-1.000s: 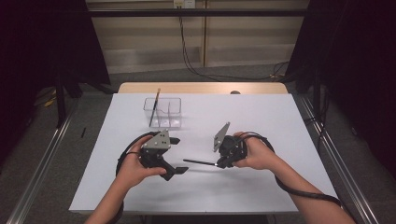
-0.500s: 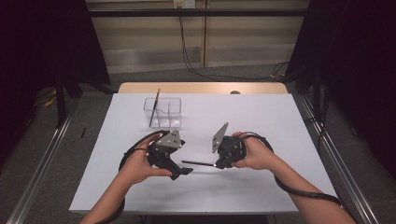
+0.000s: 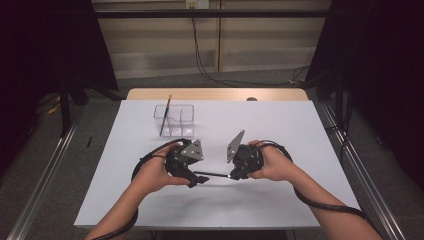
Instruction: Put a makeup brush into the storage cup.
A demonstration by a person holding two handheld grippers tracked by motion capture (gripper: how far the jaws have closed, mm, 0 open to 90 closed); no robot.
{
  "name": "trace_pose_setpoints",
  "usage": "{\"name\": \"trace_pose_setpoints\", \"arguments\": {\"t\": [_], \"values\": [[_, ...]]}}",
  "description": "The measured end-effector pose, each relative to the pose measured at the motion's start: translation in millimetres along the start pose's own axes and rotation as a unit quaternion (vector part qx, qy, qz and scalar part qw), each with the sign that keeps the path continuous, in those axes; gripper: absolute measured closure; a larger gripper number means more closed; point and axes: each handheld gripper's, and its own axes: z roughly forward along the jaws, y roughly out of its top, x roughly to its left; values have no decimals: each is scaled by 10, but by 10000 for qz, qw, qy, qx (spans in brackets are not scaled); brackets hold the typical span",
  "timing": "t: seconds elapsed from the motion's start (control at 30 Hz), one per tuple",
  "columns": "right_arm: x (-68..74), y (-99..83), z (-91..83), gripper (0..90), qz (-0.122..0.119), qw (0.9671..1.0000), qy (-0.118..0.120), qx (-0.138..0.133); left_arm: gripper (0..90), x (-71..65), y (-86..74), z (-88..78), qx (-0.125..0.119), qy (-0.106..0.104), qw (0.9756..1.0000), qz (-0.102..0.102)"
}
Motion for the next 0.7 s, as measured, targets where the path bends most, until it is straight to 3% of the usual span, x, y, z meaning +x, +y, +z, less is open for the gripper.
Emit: {"name": "trace_pose_setpoints", "arguments": {"t": [0.1, 0.37, 0.7], "values": [[-4, 1, 0, 839, -36, 10000, 7, -25, 413, 9, 20, 7, 70, -99, 9999, -79], [-5, 9, 2, 839, -63, 10000, 16, -29, 542, 3, 62, 41, 126, -217, 9995, 165], [-8, 28, -6, 838, -117, 9999, -18, -40, 629, -16, 63, 89, 340, -169, 9988, 306]]}}
